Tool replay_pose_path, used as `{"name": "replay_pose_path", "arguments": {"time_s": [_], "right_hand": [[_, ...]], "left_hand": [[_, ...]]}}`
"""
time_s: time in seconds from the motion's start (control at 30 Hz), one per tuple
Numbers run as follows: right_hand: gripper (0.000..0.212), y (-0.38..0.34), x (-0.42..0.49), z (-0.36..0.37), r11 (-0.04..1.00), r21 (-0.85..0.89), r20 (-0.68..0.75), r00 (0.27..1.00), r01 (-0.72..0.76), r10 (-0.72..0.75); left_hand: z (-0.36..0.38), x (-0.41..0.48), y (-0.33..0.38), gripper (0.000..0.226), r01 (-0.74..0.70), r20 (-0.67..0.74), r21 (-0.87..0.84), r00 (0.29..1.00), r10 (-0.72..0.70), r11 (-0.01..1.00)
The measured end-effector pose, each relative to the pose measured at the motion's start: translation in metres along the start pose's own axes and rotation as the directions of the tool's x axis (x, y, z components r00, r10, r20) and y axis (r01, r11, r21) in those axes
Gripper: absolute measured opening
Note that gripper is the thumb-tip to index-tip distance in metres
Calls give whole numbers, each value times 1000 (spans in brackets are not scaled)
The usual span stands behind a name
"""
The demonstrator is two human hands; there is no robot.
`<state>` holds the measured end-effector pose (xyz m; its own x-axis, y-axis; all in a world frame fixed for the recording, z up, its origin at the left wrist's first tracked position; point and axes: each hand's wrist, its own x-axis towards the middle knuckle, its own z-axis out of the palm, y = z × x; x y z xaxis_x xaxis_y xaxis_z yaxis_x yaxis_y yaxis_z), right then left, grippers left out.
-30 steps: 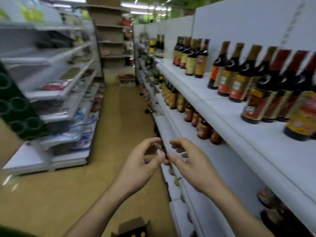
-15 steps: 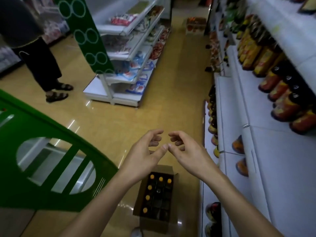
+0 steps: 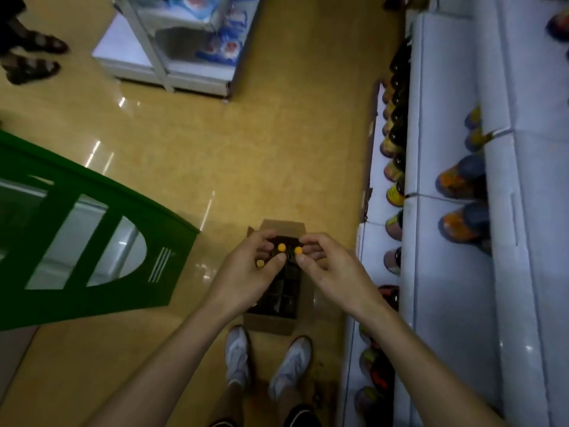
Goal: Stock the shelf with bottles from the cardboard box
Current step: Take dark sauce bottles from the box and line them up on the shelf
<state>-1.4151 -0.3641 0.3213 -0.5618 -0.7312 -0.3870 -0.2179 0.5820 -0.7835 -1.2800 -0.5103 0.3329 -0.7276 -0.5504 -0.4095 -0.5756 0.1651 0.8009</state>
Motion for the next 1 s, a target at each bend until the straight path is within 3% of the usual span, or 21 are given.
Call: {"name": "replay_pose_path", "arguments": {"time_s": [0.57, 1.0], "right_hand": [[43, 220, 85, 172, 967, 45, 30, 968, -251, 250], [50, 320, 160, 254, 948, 5, 62, 946, -318, 317]], "left_hand": [[124, 85, -242, 65, 239, 179, 93, 951, -252, 967], [178, 172, -354, 69, 215, 224, 233, 937, -268, 948]]}}
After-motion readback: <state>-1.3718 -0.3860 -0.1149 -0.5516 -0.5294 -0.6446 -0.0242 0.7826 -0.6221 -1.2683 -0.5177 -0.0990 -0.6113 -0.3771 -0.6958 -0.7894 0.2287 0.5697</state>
